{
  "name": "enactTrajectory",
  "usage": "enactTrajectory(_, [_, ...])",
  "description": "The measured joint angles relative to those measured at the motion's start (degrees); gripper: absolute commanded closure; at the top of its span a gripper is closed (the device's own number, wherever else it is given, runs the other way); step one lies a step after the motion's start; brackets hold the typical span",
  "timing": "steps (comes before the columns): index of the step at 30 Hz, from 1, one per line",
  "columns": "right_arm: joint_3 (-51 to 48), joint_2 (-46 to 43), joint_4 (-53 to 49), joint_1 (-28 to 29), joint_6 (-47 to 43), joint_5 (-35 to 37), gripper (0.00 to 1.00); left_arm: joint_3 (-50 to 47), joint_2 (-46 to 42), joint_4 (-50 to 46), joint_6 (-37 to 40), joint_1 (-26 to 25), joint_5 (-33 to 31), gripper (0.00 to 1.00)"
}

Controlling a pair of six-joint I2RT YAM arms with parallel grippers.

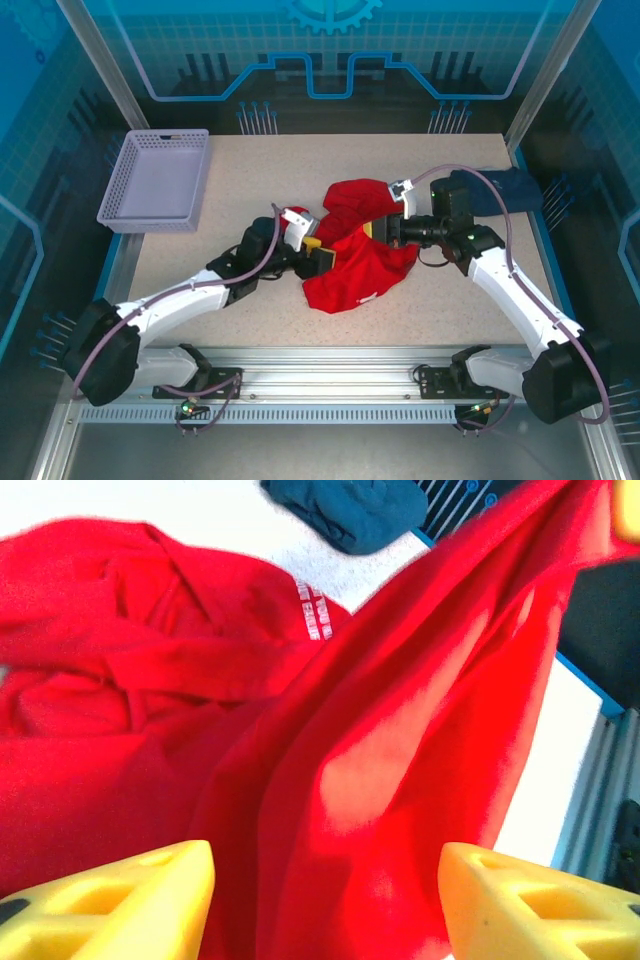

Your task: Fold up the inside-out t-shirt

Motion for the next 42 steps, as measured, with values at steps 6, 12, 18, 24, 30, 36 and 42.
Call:
enactTrajectory(6, [0.00,0.00,-0.02,0.00,-0.02,-0.15,1.00,6.29,8.46,-2.38,5.01,-1.55,-1.77,0.33])
enactTrajectory(12, [0.00,-0.07,-0.85,0.00,-1.55,0.52,1.00,10.80,13.99,-5.33,6.29,-2.34,0.66,0.76])
enactTrajectory(18, [0.61,-1.11,-6.86,-0.02,-5.33,8.52,1.00,6.93,6.29,0.66,0.11,-0.79,13.86,0.86])
enactTrajectory(24, [0.66,-1.44,-7.87,0.00,-6.45,10.99,1.00,3.08,-1.95,9.77,-5.90,-0.28,28.06,0.94])
enactTrajectory(30, [0.76,-1.46,-7.96,0.00,-6.67,10.45,1.00,3.28,-2.97,3.32,-2.99,-0.28,20.96,0.50])
enactTrajectory(36, [0.76,-1.46,-7.52,0.00,-6.64,9.20,1.00,7.63,3.34,-5.42,2.89,-0.28,8.46,0.36])
enactTrajectory(42, [0.76,-1.44,-6.67,0.00,-6.45,8.50,1.00,12.02,13.05,-7.45,4.98,-1.20,8.11,0.68])
